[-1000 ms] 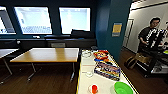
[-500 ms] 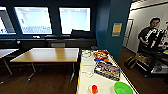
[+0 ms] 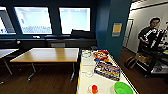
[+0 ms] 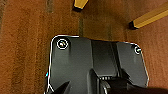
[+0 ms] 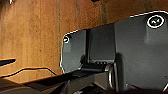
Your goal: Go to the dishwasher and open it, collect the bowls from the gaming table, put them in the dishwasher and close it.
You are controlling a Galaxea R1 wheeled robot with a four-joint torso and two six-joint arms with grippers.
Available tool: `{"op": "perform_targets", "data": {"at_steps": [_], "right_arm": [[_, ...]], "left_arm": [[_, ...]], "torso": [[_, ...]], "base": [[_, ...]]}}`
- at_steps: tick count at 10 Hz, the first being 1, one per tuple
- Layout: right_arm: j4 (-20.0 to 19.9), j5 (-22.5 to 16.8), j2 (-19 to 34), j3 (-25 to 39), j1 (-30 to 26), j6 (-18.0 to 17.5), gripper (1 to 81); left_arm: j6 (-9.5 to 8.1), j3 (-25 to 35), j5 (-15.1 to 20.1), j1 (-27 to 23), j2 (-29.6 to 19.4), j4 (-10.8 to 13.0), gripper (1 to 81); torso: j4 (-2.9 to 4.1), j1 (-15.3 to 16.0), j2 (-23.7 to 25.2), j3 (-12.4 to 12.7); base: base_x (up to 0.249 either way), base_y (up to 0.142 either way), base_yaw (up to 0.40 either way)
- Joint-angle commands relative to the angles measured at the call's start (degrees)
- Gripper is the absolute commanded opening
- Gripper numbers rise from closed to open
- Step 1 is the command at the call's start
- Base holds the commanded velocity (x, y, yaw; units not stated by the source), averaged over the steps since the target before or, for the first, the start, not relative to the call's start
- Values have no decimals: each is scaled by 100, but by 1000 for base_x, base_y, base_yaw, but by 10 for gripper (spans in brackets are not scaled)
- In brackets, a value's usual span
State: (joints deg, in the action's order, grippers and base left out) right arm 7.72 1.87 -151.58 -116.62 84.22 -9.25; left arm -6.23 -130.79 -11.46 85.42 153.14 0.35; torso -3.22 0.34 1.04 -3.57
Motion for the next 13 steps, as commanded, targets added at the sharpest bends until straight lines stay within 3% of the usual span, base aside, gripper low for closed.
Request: {"op": "perform_targets", "data": {"at_steps": [1, 5, 6, 10, 13], "right_arm": [[-165, -47, 1450, 1912, -331, -77, 811], [-156, 7, 2198, 2915, -463, -85, 811], [-165, 68, 2347, 3092, -489, -77, 811], [-261, 156, 3066, 3872, -770, -77, 811], [-674, 139, 3930, 4648, -1403, -68, 811]], "left_arm": [[-36, 817, 21, -205, -783, 0, 811], [-36, 1248, 21, -249, -1038, 9, 811], [-36, 1293, 21, -258, -1066, 9, 811], [-45, 1520, 21, -389, -1170, 0, 811], [-89, 1767, 47, -644, -1338, -35, 811]], "torso": [[0, 0, 0, -121], [0, -5, 2, -417], [0, -2, 2, -284], [0, 0, 0, -319], [0, 0, 0, -321]], "base": [[0, 0, 0], [0, 0, 0], [0, 0, 0], [0, 0, 0], [0, 0, 0]]}}
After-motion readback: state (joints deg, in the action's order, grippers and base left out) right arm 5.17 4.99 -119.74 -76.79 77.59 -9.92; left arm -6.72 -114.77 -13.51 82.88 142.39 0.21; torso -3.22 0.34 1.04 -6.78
